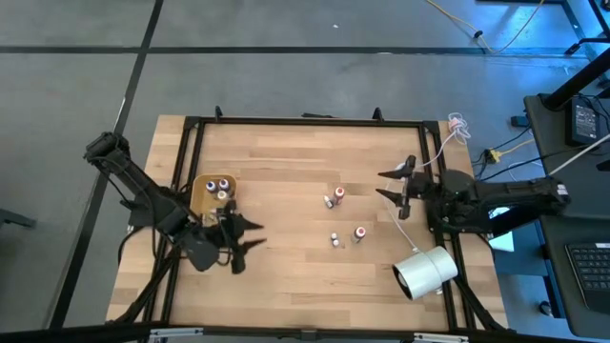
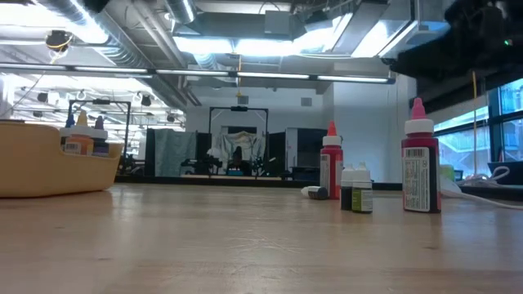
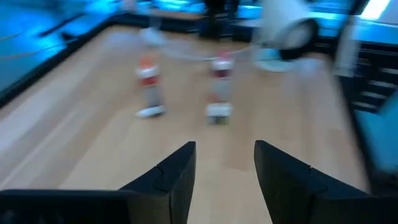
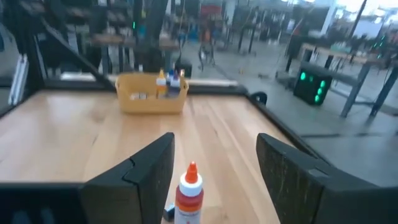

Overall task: Pick & Place food coloring
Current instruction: Put the large orange food coloring bottle into the yellow bin

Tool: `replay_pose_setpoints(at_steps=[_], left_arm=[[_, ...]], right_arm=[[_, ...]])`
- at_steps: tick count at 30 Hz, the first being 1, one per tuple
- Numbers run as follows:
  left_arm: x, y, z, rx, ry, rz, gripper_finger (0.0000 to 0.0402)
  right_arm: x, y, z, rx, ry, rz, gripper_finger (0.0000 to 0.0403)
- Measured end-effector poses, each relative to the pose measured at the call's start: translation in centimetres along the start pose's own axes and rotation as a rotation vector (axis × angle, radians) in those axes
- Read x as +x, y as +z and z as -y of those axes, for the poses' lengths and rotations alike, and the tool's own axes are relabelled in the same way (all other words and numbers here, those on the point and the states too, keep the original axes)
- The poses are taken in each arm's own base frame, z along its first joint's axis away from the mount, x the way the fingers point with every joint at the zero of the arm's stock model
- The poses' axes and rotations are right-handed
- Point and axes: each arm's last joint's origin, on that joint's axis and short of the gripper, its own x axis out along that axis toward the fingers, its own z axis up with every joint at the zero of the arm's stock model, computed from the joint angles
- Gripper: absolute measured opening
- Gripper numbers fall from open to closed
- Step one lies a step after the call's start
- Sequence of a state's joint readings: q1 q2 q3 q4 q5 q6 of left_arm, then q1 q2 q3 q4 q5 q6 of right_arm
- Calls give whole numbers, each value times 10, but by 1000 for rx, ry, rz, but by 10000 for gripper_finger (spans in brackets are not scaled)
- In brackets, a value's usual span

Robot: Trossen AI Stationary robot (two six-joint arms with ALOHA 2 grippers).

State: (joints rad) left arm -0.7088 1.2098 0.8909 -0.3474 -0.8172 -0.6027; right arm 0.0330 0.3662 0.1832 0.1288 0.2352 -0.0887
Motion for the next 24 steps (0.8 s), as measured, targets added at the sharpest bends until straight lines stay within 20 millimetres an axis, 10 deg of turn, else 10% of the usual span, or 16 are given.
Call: replay_pose_setpoints(at_steps=[11, 24], left_arm=[[-5, 2, 11, 170, -162, -2, 155], [-5, 3, 13, 159, -220, -13, 155]], right_arm=[[71, 24, -10, -68, 55, -373, 229], [134, 0, -3, -79, 138, -593, 229]])
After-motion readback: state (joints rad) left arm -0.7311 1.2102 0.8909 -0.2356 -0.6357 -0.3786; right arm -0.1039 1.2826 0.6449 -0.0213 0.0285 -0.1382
